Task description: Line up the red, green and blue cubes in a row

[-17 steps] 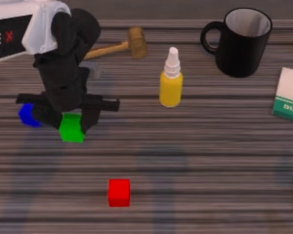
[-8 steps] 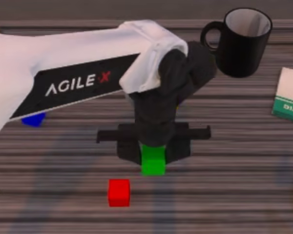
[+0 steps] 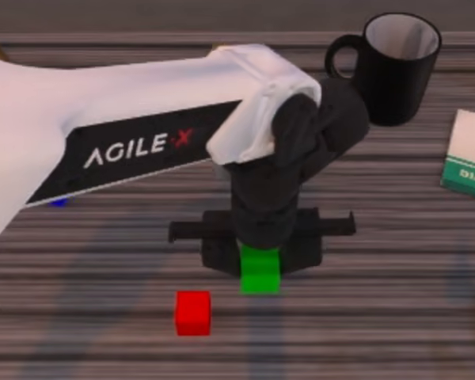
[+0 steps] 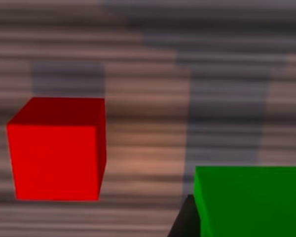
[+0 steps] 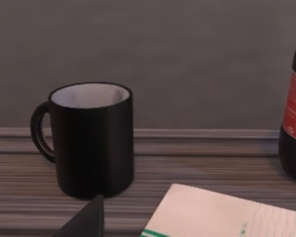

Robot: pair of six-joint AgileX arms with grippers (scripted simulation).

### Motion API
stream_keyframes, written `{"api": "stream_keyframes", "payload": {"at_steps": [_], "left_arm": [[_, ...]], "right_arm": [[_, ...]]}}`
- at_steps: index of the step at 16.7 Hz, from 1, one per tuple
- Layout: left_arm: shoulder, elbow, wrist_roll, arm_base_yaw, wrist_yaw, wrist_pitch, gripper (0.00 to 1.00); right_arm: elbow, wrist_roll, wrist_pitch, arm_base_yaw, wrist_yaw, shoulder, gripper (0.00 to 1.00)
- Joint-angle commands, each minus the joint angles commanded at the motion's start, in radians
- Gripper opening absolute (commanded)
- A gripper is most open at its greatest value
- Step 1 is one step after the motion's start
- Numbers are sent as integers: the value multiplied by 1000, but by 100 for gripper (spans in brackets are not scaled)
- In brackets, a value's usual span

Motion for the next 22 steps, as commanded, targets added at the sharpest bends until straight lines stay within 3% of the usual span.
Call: {"api": "stream_keyframes", "payload": {"at_steps": [6,11,22], "left_arm": [[60,-136,-1,-1,0,202,0],[72,-160,-1,-3,0,234,0],[72,-160,-1,-3,0,234,83]], "right_arm": [[0,0,0,0,0,0,100],[0,0,0,0,0,0,100],[0,0,0,0,0,0,100]]}}
